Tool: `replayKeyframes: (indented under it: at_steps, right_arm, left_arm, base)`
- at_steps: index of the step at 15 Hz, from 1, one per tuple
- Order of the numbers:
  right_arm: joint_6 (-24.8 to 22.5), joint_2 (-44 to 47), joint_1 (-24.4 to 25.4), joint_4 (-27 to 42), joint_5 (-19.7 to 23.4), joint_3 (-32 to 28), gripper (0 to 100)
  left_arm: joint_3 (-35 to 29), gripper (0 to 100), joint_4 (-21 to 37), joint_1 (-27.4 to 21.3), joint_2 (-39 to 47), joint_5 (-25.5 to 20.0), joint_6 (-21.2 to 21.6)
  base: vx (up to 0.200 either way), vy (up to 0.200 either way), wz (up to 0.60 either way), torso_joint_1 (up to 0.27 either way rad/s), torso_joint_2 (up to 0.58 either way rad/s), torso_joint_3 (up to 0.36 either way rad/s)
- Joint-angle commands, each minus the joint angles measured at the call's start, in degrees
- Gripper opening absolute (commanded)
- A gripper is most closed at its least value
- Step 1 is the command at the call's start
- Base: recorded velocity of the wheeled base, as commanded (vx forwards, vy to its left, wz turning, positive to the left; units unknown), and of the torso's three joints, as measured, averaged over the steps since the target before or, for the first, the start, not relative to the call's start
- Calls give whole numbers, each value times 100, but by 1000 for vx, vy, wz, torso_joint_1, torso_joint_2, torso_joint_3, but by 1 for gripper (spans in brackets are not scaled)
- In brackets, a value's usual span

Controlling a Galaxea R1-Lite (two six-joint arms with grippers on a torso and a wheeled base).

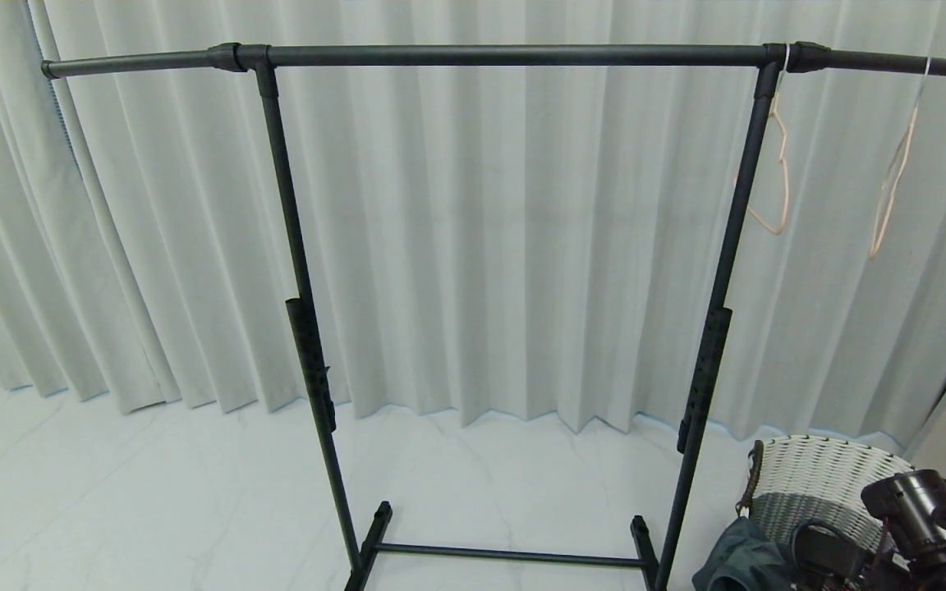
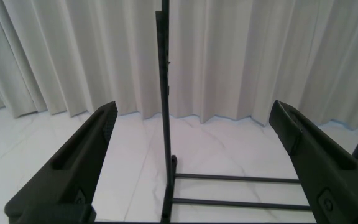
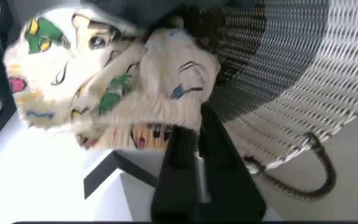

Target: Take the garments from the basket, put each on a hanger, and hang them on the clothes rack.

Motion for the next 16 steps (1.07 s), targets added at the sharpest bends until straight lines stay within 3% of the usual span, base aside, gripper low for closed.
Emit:
replayKeyframes:
  at_steps: [1, 3, 5, 8, 9, 10, 11, 13, 16]
  right_arm:
    - [92, -758, -10, -209, -283, 652, 0]
    - [312, -1241, -10, -165, -362, 836, 0]
    - [470, -2674, -116, 916, -380, 652, 0]
    - [540, -4370, -204, 3842, -336, -605, 0]
    - [690, -4897, -204, 5152, -301, -1317, 0]
    - [760, -5117, -204, 5679, -248, -1633, 0]
    - [848, -5512, -204, 6611, -143, -2328, 0]
    - [989, -5706, -204, 7217, -55, -2978, 0]
    - [1015, -5706, -186, 7340, -28, -3462, 0]
  left_arm:
    - [0, 100, 0, 2, 0, -1, 2]
    - [0, 100, 0, 2, 0, -1, 2]
    - [0, 100, 0, 2, 0, -1, 11]
    - [0, 100, 0, 11, 0, -1, 2]
    - [0, 100, 0, 2, 0, -1, 2]
    - [0, 100, 0, 2, 0, -1, 2]
    - [0, 100, 0, 2, 0, -1, 2]
    - [0, 100, 0, 11, 9, -1, 11]
    - [0, 100, 0, 11, 9, -1, 11]
  base:
    - [0, 0, 0, 0, 0, 0]
    - [0, 0, 0, 0, 0, 0]
    - [0, 0, 0, 0, 0, 0]
    - [0, 0, 0, 0, 0, 0]
    - [0, 0, 0, 0, 0, 0]
    - [0, 0, 0, 0, 0, 0]
    - [0, 0, 0, 0, 0, 0]
    - [0, 0, 0, 0, 0, 0]
    - [-200, 0, 0, 4, 2, 1]
